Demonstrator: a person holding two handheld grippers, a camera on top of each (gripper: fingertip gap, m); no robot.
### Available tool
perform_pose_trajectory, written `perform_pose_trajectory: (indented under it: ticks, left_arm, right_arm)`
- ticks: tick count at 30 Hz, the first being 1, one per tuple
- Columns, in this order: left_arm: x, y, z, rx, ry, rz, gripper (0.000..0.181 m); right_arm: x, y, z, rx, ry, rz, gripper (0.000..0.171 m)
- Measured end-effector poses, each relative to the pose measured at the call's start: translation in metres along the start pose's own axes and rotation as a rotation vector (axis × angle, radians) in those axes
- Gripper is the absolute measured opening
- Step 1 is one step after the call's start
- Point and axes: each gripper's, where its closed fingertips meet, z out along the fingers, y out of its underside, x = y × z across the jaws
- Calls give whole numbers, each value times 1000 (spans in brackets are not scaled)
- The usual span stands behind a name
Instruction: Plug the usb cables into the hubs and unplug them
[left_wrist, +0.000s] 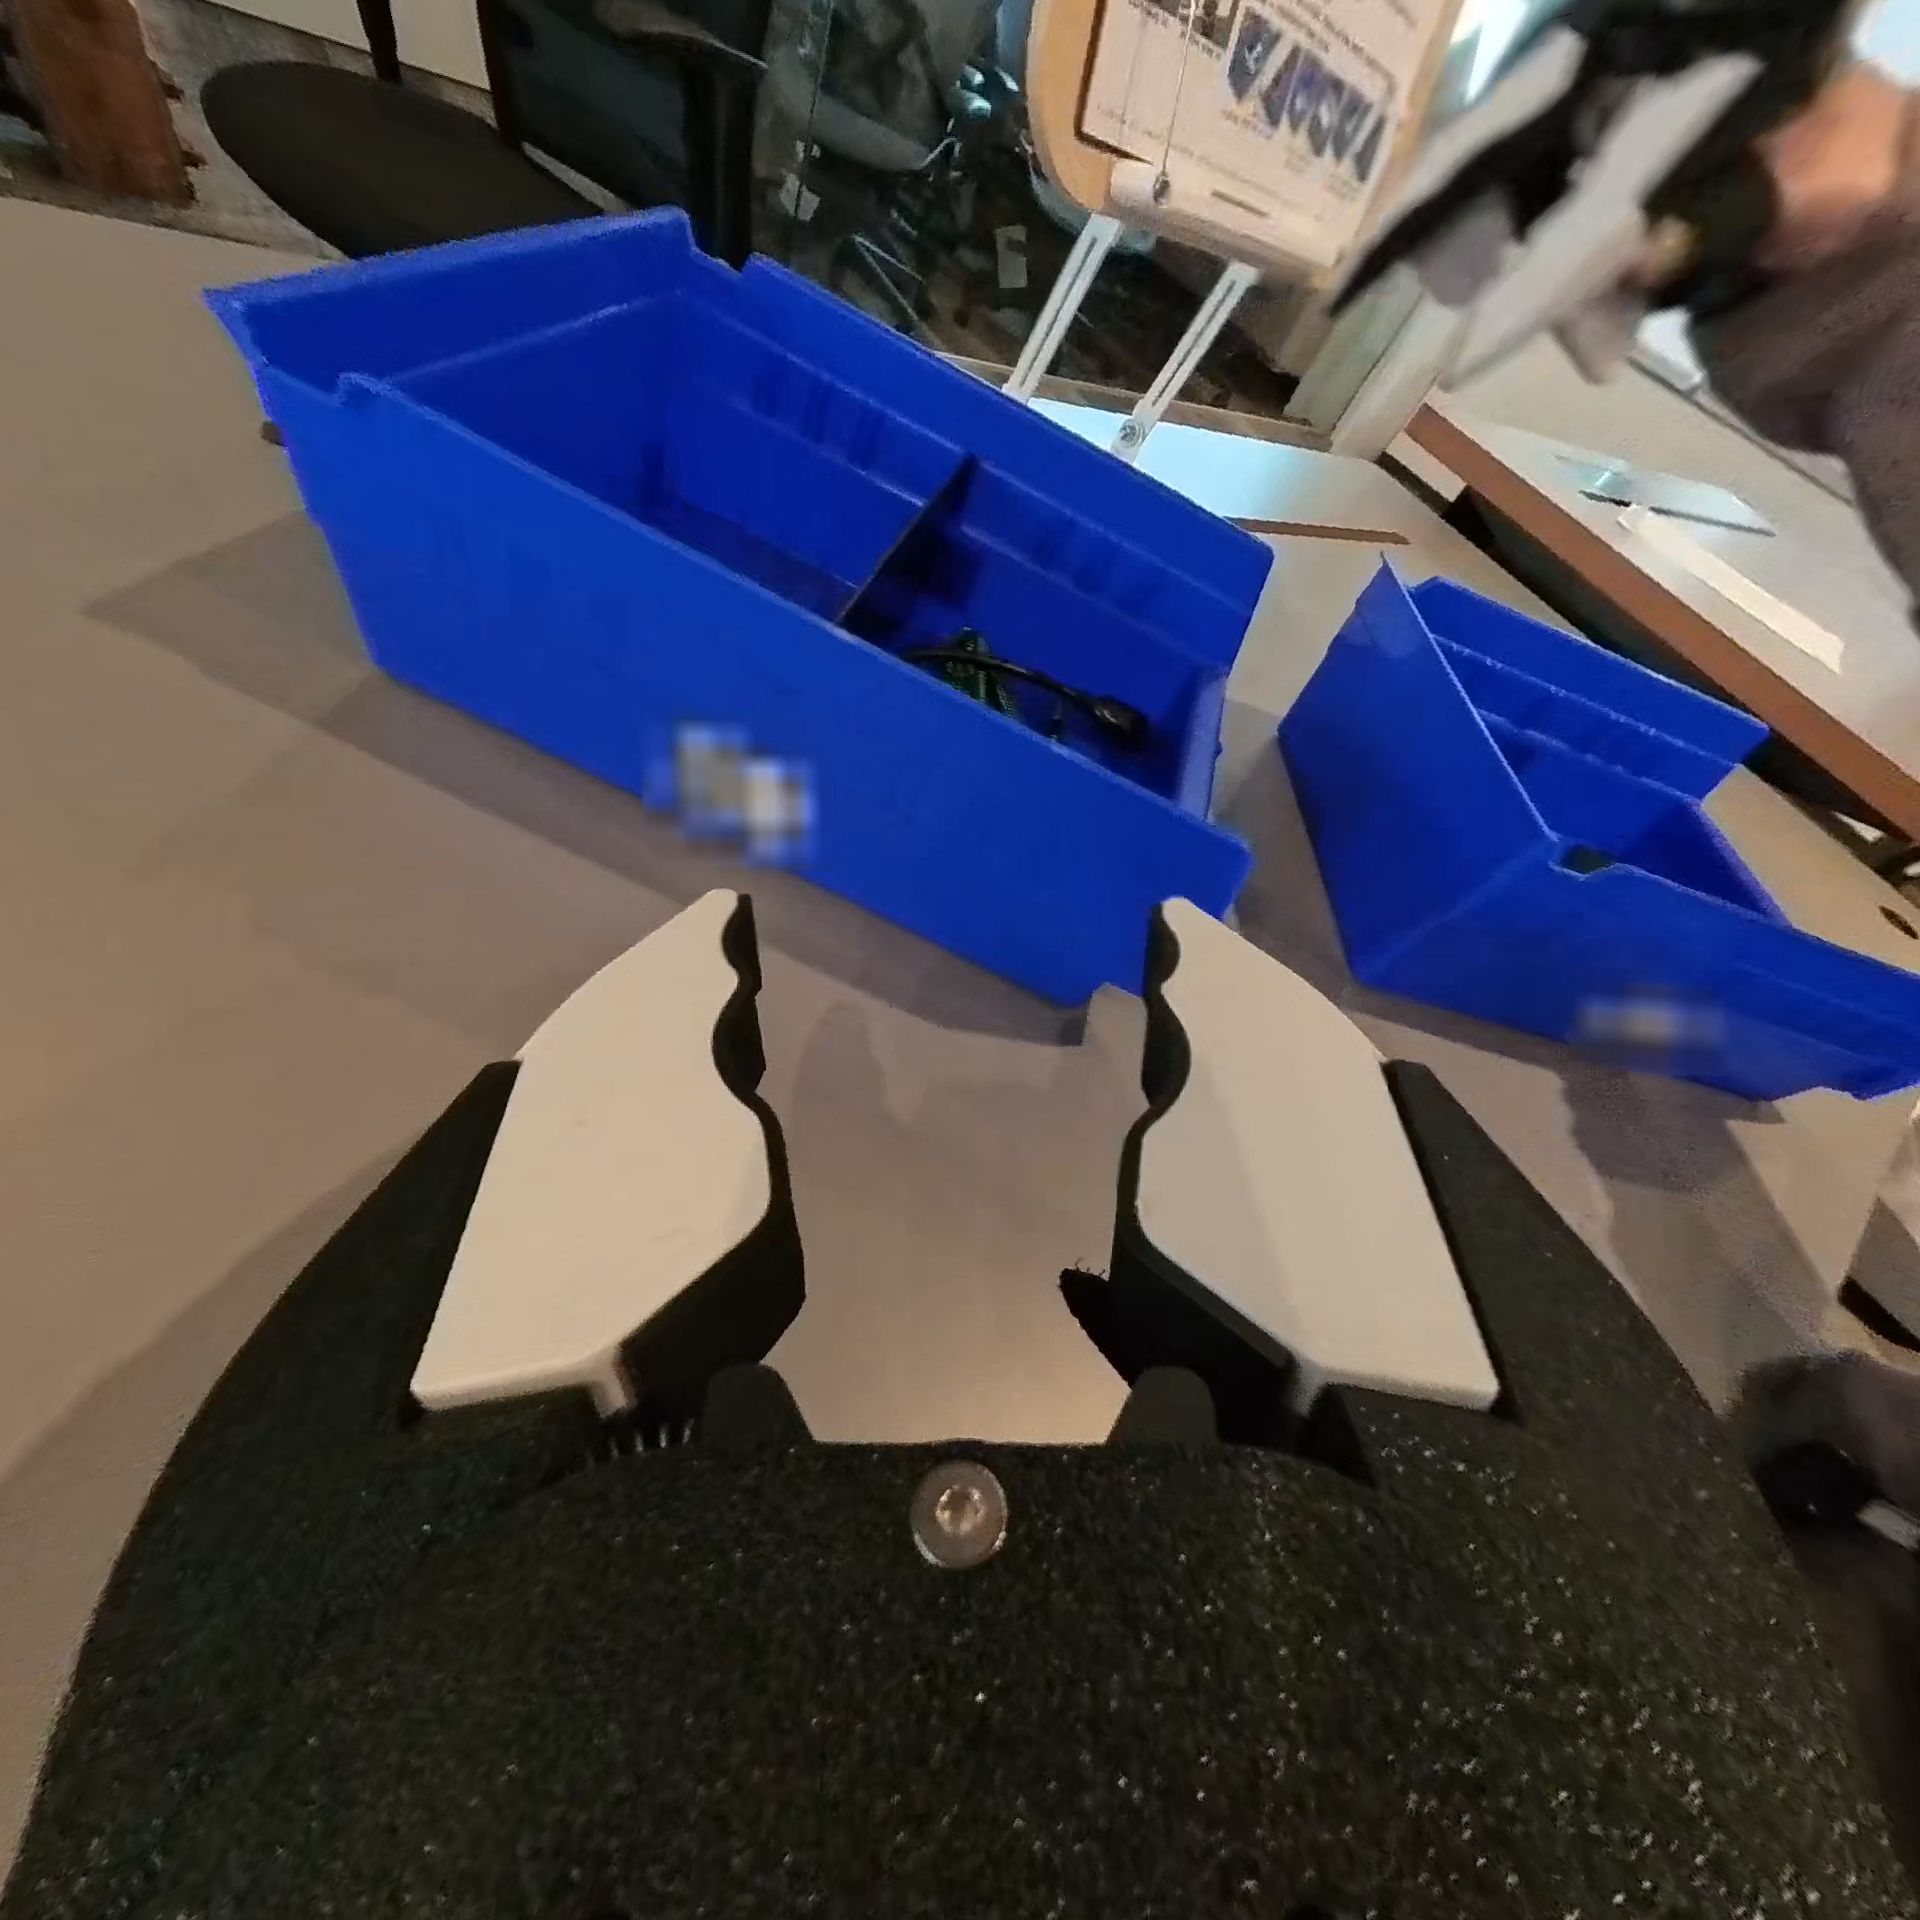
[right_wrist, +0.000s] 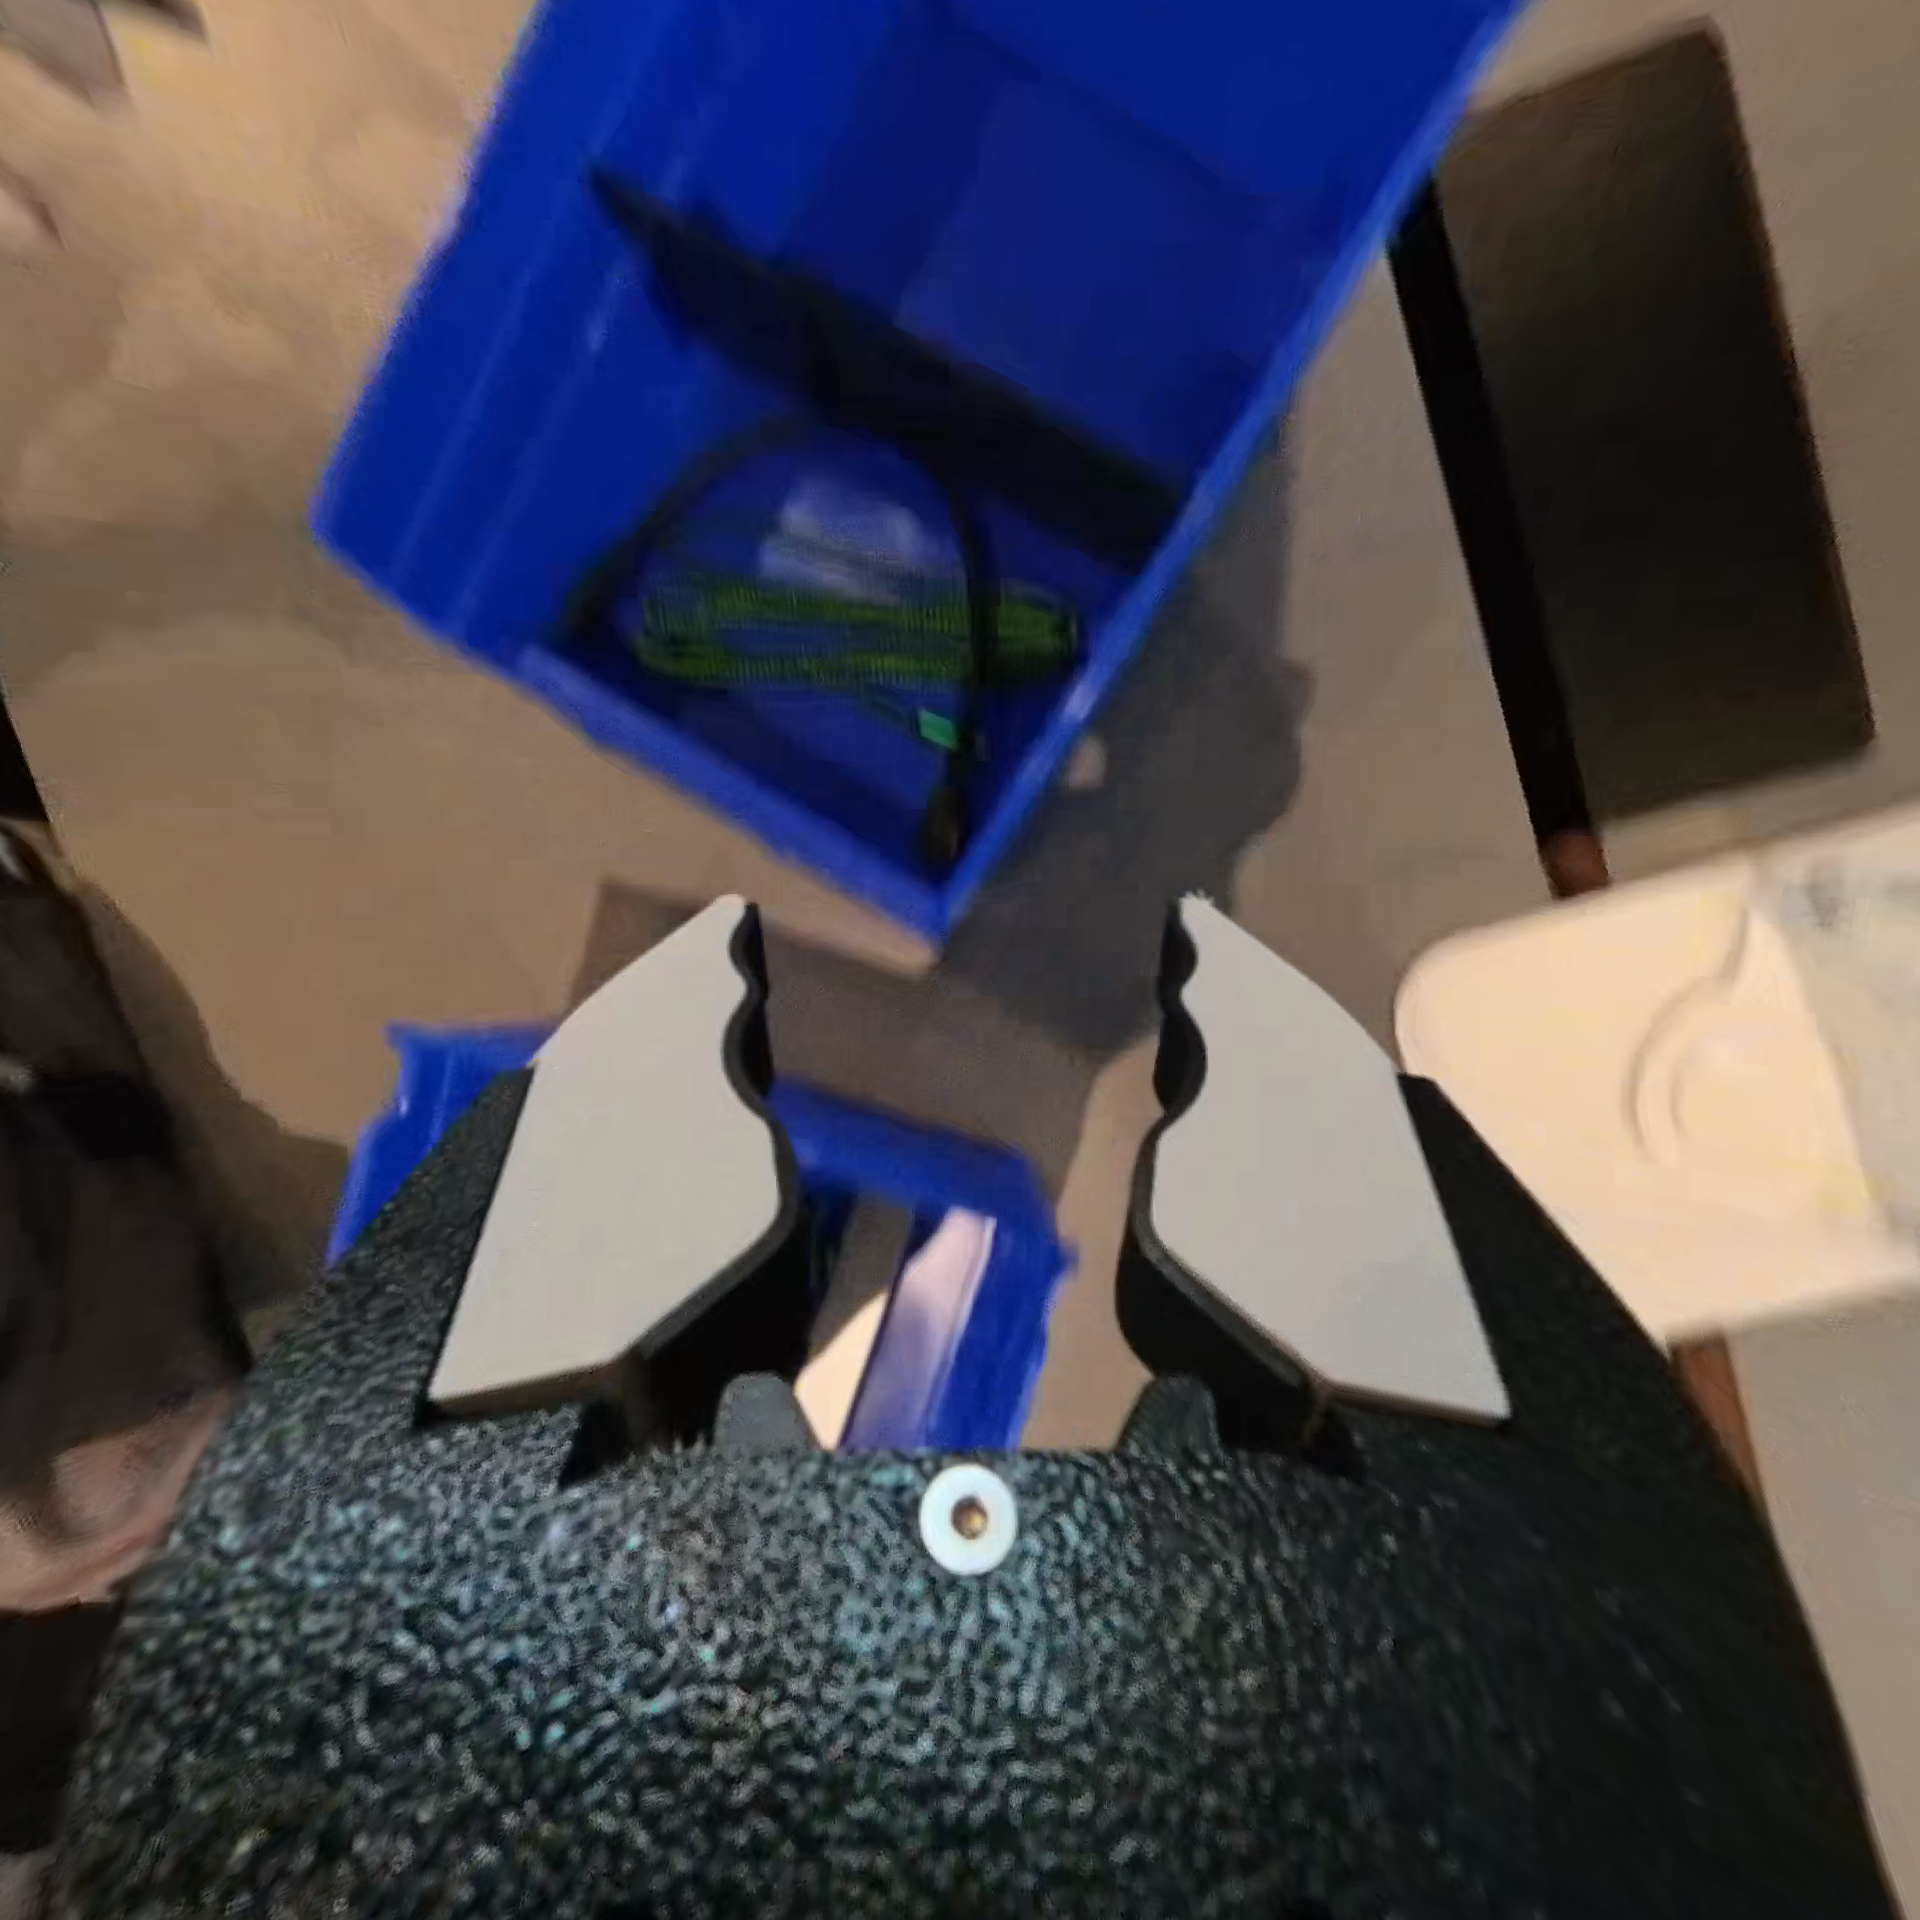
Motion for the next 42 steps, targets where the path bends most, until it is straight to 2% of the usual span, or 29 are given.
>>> perform_pose_trajectory:
  ticks: [2,5,7,9,10,11,12,13,19,27,32,42]
  left_arm:
    - [8,1,4,-8,27,6,72]
    - [22,-3,8,-10,44,55,73]
    - [33,-7,10,-13,46,104,73]
    - [43,-11,11,-12,40,154,73]
    - [48,-13,10,-12,40,176,73]
    - [53,-15,8,-11,37,194,73]
    - [57,-17,6,-8,35,211,74]
    - [61,-19,4,-6,31,227,74]
    - [69,-33,-20,44,-8,278,73]
    - [65,-34,-37,58,-16,231,73]
    - [61,-35,-50,69,-49,230,73]
    - [26,-37,-82,86,-208,216,75]
  right_arm:
    - [1,64,-28,-40,75,23,72]
    - [4,157,-51,-66,134,150,59]
    - [-6,201,-52,-59,83,265,58]
    - [-11,244,-44,-135,103,318,59]
    - [-13,262,-39,-185,118,329,55]
    - [-16,276,-33,-222,128,338,40]
    - [-19,284,-29,-242,136,337,16]
    - [-21,286,-27,-241,161,317,4]
    - [-66,261,-22,-196,69,167,3]
    - [-123,191,32,-212,-112,41,3]
    - [-151,146,59,-213,-163,-63,3]
    - [-178,47,114,-132,-125,18,4]
